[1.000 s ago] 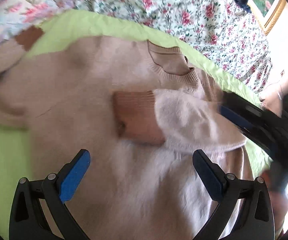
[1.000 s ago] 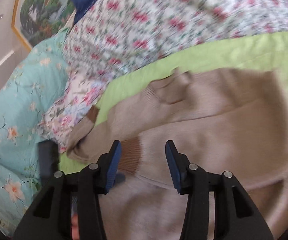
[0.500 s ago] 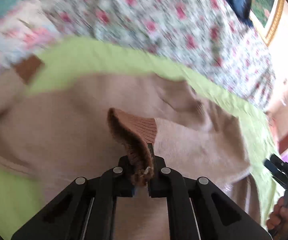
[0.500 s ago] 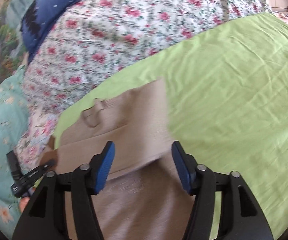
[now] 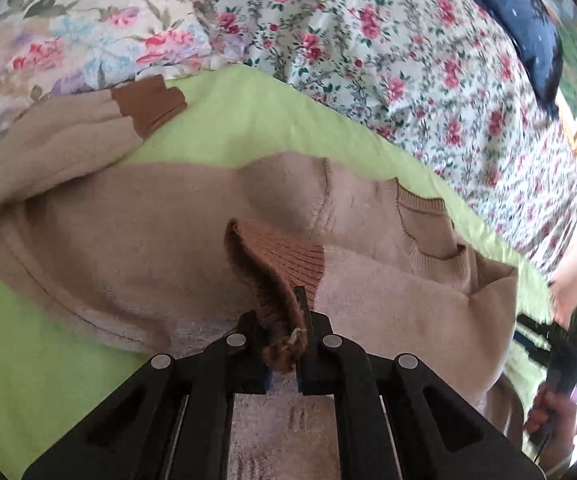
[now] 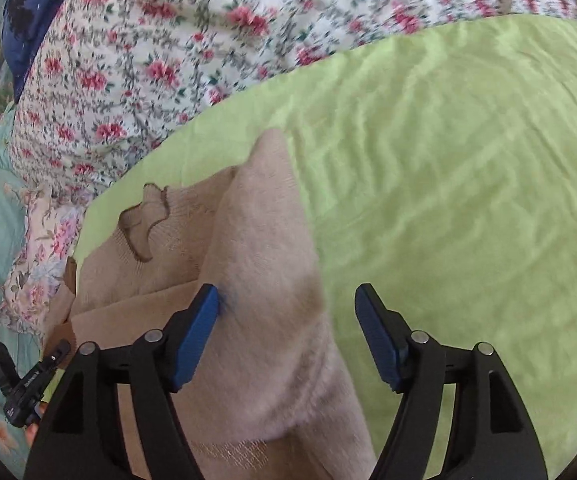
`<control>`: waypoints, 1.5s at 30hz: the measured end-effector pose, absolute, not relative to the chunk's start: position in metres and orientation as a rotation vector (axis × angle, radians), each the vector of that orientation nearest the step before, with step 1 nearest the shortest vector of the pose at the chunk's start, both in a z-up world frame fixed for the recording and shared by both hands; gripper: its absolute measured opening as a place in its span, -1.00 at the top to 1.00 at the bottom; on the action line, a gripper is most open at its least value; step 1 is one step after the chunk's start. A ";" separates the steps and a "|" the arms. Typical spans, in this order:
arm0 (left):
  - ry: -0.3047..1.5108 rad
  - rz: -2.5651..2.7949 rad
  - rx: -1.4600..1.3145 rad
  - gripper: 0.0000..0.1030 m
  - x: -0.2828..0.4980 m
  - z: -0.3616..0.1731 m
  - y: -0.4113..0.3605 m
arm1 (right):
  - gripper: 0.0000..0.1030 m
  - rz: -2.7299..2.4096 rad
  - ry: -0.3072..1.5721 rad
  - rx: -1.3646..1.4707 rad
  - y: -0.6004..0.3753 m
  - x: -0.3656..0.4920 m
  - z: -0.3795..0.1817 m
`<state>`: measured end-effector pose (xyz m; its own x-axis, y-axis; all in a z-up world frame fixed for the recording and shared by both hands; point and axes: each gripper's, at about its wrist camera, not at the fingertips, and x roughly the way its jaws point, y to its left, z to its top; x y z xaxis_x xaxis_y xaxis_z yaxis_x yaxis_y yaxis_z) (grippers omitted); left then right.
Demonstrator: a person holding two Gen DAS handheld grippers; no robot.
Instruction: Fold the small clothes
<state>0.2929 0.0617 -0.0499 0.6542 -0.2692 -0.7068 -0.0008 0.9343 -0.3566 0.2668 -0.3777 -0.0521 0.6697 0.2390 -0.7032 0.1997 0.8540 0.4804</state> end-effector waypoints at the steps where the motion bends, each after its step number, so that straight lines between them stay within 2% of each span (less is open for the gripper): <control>1: 0.824 -0.151 -0.320 0.87 0.290 -0.046 0.059 | -0.39 0.036 0.860 0.551 -0.374 0.273 -0.055; 2: 0.793 -0.160 -0.321 0.87 0.286 -0.042 0.058 | -0.36 0.045 0.867 0.535 -0.371 0.278 -0.059; 4: 0.744 -0.198 -0.336 0.87 0.278 -0.033 0.055 | 0.69 0.033 0.873 0.485 -0.369 0.281 -0.062; 5: 0.724 -0.217 -0.330 0.87 0.275 -0.029 0.052 | 0.81 0.019 0.869 0.484 -0.373 0.280 -0.061; 10: 0.600 -0.317 -0.298 0.87 0.257 0.002 0.038 | 0.82 -0.054 0.814 0.501 -0.404 0.273 -0.054; 13: 0.655 -0.307 -0.252 0.87 0.270 -0.012 0.026 | 0.75 -0.066 0.859 0.525 -0.412 0.282 -0.067; 15: 0.718 -0.279 -0.241 0.87 0.282 -0.030 0.023 | 0.39 -0.087 0.891 0.532 -0.415 0.284 -0.074; 17: 0.792 -0.268 -0.244 0.86 0.292 -0.052 0.024 | 0.13 -0.127 0.864 0.540 -0.419 0.273 -0.069; 19: 0.836 -0.273 -0.261 0.83 0.295 -0.063 0.027 | -0.03 -0.129 0.826 0.546 -0.419 0.263 -0.061; 21: 0.835 -0.294 -0.282 0.69 0.294 -0.061 0.031 | -0.30 -0.104 0.807 0.535 -0.416 0.262 -0.054; 22: 0.843 -0.309 -0.288 0.38 0.293 -0.062 0.033 | -0.37 -0.096 0.807 0.521 -0.415 0.265 -0.053; 24: 0.859 -0.302 -0.296 -0.07 0.294 -0.064 0.037 | -0.44 -0.098 0.829 0.479 -0.412 0.281 -0.054; 28: 0.909 -0.322 -0.286 -0.11 0.307 -0.068 0.034 | -0.41 -0.054 0.919 0.501 -0.415 0.322 -0.075; 29: 0.920 -0.333 -0.262 -0.07 0.311 -0.069 0.029 | 0.24 -0.049 0.912 0.487 -0.415 0.327 -0.075; 30: 0.928 -0.343 -0.243 -0.04 0.313 -0.070 0.024 | 0.77 -0.042 0.901 0.482 -0.415 0.328 -0.073; 31: 0.938 -0.359 -0.202 0.52 0.316 -0.071 0.016 | 0.81 -0.026 0.863 0.509 -0.419 0.327 -0.067; 32: 0.941 -0.373 -0.174 0.98 0.317 -0.072 0.010 | 0.82 0.005 0.794 0.554 -0.425 0.321 -0.059; 35: 0.810 -0.400 -0.111 0.93 0.303 -0.052 0.001 | 0.82 -0.033 0.728 0.567 -0.435 0.318 -0.055; 37: 0.738 -0.400 -0.118 0.93 0.296 -0.042 0.003 | 0.82 -0.066 0.791 0.559 -0.436 0.327 -0.070; 40: 0.800 -0.334 -0.070 0.93 0.311 -0.059 -0.002 | 0.71 -0.105 0.836 0.562 -0.439 0.326 -0.085; 42: 0.839 -0.321 -0.051 0.93 0.315 -0.068 -0.007 | 0.34 -0.152 0.828 0.553 -0.437 0.315 -0.076; 44: 0.827 -0.320 -0.019 0.92 0.311 -0.066 -0.012 | 0.30 -0.151 0.781 0.543 -0.432 0.288 -0.056; 45: 0.820 -0.325 -0.011 0.92 0.309 -0.064 -0.014 | 0.21 -0.112 0.765 0.540 -0.426 0.278 -0.047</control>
<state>0.3090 -0.0142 -0.0638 0.6355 -0.2882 -0.7163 0.2799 0.9506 -0.1342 0.2776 -0.4257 -0.0466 0.7228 0.0959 -0.6843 0.2873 0.8589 0.4239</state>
